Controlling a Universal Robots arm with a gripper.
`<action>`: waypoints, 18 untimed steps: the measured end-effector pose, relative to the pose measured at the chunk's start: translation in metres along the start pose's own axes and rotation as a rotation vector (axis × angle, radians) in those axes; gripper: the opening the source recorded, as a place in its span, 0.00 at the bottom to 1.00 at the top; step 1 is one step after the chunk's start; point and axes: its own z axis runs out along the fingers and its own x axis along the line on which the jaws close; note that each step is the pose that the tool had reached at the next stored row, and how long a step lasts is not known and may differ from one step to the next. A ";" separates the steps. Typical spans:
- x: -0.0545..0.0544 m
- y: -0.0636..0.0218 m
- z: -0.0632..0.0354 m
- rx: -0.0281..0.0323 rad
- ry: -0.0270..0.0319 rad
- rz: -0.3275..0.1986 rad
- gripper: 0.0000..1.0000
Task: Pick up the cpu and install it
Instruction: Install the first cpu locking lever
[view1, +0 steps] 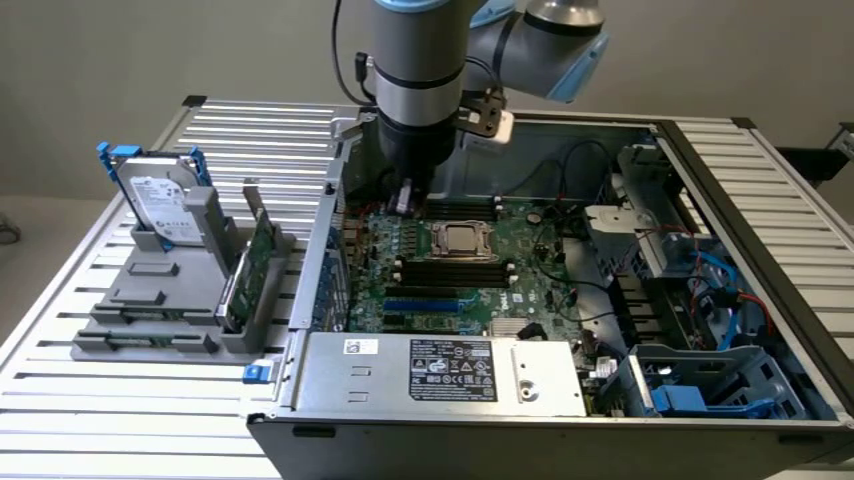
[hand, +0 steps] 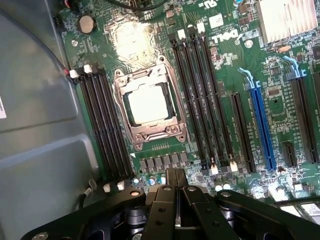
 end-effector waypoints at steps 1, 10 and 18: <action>0.000 0.0000 0.0001 0.0008 -0.0040 -0.015 0.11; 0.000 0.0000 0.0012 0.0029 -0.0408 -0.140 0.11; 0.000 -0.0003 0.0022 -0.0143 -0.0947 -0.210 0.11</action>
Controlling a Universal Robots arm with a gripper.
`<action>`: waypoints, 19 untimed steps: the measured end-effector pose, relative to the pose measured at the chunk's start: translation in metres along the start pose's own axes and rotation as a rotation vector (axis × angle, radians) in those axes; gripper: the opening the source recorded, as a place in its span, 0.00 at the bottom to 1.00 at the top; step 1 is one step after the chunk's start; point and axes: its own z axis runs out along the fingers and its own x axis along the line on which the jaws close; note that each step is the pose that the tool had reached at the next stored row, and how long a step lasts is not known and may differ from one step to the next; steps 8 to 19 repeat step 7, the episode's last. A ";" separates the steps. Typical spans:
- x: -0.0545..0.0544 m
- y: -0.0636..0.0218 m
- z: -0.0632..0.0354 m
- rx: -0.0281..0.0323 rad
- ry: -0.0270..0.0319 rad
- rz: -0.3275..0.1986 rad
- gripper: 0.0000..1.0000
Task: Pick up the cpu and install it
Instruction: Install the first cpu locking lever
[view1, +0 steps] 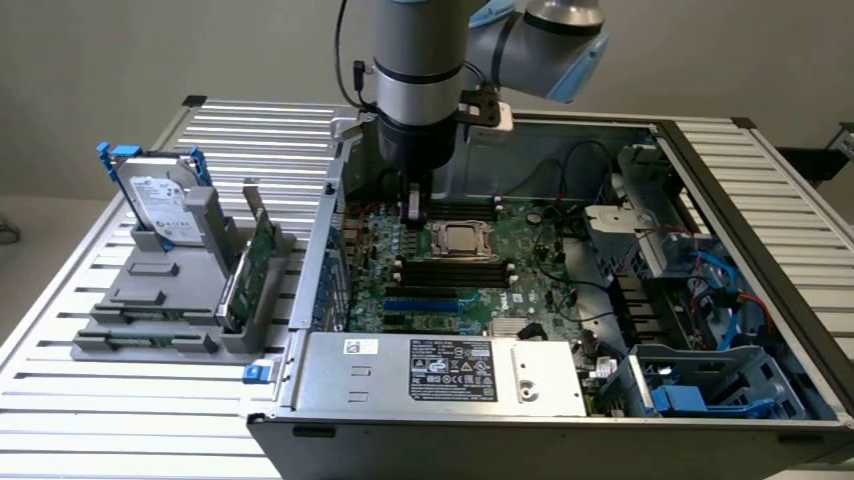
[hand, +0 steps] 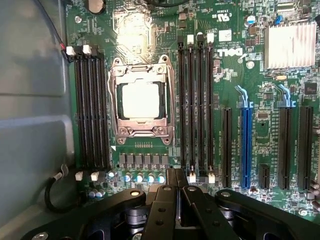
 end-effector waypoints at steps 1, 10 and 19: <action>0.000 -0.0001 0.0000 -0.0003 -0.0109 -0.004 0.11; 0.000 -0.0001 0.0000 -0.0003 -0.0116 -0.004 0.11; 0.000 -0.0001 0.0000 -0.0003 -0.0116 -0.004 0.11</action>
